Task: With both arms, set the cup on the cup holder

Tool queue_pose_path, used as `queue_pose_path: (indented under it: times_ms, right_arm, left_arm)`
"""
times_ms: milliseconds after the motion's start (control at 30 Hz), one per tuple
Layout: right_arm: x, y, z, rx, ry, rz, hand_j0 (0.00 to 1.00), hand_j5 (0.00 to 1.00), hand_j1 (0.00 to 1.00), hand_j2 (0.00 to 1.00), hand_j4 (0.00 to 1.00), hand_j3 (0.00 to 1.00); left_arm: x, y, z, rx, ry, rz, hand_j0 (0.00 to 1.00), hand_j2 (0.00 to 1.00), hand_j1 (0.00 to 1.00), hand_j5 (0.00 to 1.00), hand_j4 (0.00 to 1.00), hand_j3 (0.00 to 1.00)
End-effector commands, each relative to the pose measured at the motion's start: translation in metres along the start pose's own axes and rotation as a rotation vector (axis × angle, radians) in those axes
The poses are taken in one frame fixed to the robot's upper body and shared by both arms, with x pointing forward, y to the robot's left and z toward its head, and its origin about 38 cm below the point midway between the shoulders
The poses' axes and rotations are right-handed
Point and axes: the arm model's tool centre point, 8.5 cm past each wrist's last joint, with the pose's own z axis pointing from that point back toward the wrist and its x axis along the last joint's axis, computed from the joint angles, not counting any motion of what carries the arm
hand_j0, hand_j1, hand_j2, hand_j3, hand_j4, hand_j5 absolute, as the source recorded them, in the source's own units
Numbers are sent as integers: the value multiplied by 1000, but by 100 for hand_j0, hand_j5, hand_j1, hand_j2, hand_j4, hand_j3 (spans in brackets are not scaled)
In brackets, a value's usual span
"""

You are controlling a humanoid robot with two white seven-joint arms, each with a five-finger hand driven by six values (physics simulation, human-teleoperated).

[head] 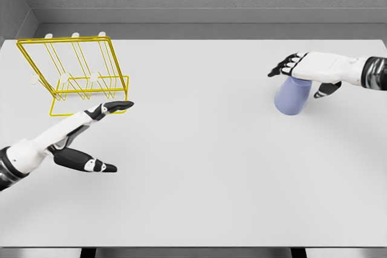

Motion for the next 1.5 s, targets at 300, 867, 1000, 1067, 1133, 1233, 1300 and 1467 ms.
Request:
queue_pose_path:
  times_ms: [300, 867, 1000, 1067, 1133, 1233, 1300, 1467]
  right_arm:
    - [3, 9, -10, 32, -2, 10, 90, 90, 90, 90, 90, 90]
    - [2, 4, -8, 26, 3, 21, 68, 68, 68, 68, 68, 68]
    - [2, 3, -8, 24, 4, 22, 67, 67, 67, 67, 67, 67]
    - [2, 2, -8, 20, 3, 23, 64, 64, 64, 64, 64, 64]
    - [1, 1, -7, 17, 5, 22, 62, 62, 62, 62, 62, 62]
    - [0, -5, -5, 9, 6, 29, 60, 60, 60, 60, 60, 60]
    - [5, -10, -5, 0, -5, 45, 56, 56, 56, 56, 56, 56]
    - [10, -17, -4, -13, -18, 62, 55, 55, 55, 55, 55, 55]
  left_arm:
    - [-29, -25, -8, 32, 169, 265, 100, 100, 100, 100, 100, 100]
    - [-57, -13, 6, 110, 287, 341, 100, 100, 100, 100, 100, 100]
    - [-58, -11, 8, 137, 283, 392, 100, 100, 100, 100, 100, 100]
    - [-58, -10, 8, 149, 279, 415, 100, 100, 100, 100, 100, 100]
    - [-58, -10, 8, 160, 276, 438, 100, 100, 100, 100, 100, 100]
    - [-63, -13, 7, 159, 307, 459, 100, 100, 100, 100, 100, 100]
    - [-63, -14, 7, 160, 306, 461, 100, 100, 100, 100, 100, 100]
    - [-65, -13, 8, 163, 313, 459, 100, 100, 100, 100, 100, 100]
